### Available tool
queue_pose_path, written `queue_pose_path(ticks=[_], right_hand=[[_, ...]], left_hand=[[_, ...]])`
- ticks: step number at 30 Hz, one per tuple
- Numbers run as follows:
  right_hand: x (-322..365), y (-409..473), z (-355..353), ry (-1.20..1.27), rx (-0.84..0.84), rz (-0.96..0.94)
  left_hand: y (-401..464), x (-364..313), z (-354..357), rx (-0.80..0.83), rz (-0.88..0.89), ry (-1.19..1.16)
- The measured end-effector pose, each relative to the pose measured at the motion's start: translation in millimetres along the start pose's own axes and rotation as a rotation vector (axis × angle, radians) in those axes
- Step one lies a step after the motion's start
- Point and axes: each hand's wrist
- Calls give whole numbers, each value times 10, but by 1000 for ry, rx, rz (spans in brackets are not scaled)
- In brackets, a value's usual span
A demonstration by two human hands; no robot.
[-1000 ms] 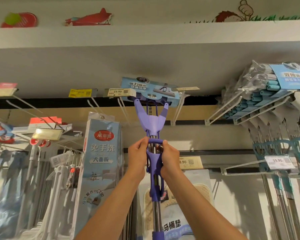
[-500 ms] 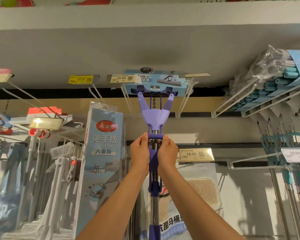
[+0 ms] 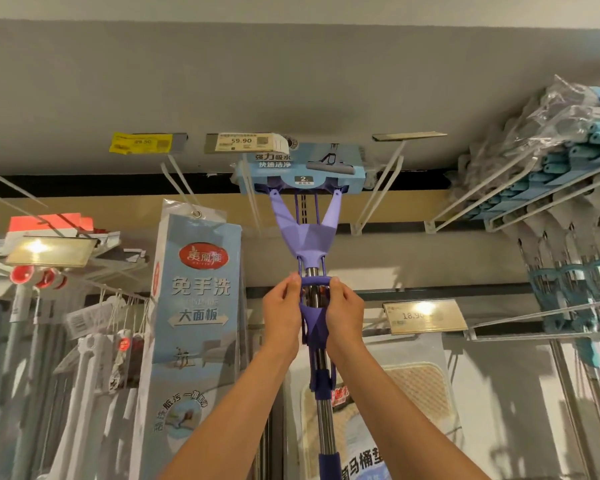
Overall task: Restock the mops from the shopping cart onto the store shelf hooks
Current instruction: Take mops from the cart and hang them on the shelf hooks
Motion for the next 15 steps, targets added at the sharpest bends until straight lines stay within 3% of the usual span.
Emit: queue_pose_path(ticks=[15], right_hand=[[-332,486,224,35,0,33]], left_hand=[[536,343,-101,86,-58,138]])
Point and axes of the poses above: each hand's wrist, its own y-axis towards the middle knuckle, its own z-axis out of the palm, x = y × z, and after that the axes turned 15 degrees about -y, right-handed
